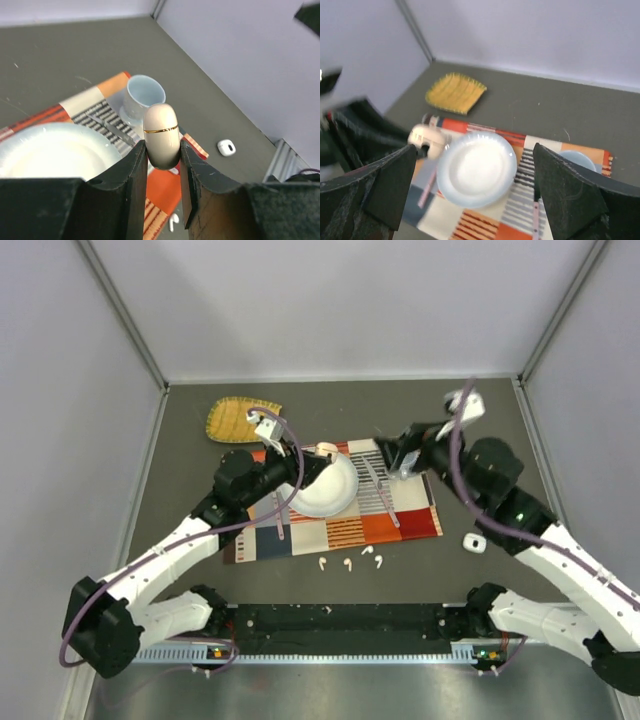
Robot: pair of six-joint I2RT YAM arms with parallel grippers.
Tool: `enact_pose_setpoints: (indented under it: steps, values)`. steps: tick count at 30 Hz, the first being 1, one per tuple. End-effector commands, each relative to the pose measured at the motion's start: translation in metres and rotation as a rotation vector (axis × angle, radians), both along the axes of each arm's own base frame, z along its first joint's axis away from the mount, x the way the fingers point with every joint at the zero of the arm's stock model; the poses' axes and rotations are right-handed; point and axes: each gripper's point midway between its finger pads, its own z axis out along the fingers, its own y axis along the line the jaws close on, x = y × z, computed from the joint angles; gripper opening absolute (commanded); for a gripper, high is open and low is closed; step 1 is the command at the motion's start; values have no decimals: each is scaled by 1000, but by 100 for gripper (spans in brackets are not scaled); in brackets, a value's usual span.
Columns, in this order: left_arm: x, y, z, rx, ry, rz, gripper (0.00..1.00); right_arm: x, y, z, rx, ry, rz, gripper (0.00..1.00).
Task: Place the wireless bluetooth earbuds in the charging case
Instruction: Pass from the left arm to the right
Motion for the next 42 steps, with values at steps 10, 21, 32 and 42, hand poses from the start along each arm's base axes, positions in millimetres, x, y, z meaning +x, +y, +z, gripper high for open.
enact_pose_setpoints:
  steps: [10, 21, 32, 42]
  values:
    - [-21, 13, 103, -87, -478, -30, 0, 25, -3, -29, 728, 476, 22, 99]
    - [-63, 10, 74, -113, -656, -176, 0, -16, 14, -56, 933, 620, 236, 99]
    - [-75, 33, 43, -132, -523, -65, 0, -15, -51, -77, 524, 556, -98, 99]
    - [-89, 45, 47, -93, -651, -54, 0, 10, -6, -65, 773, 650, 128, 99]
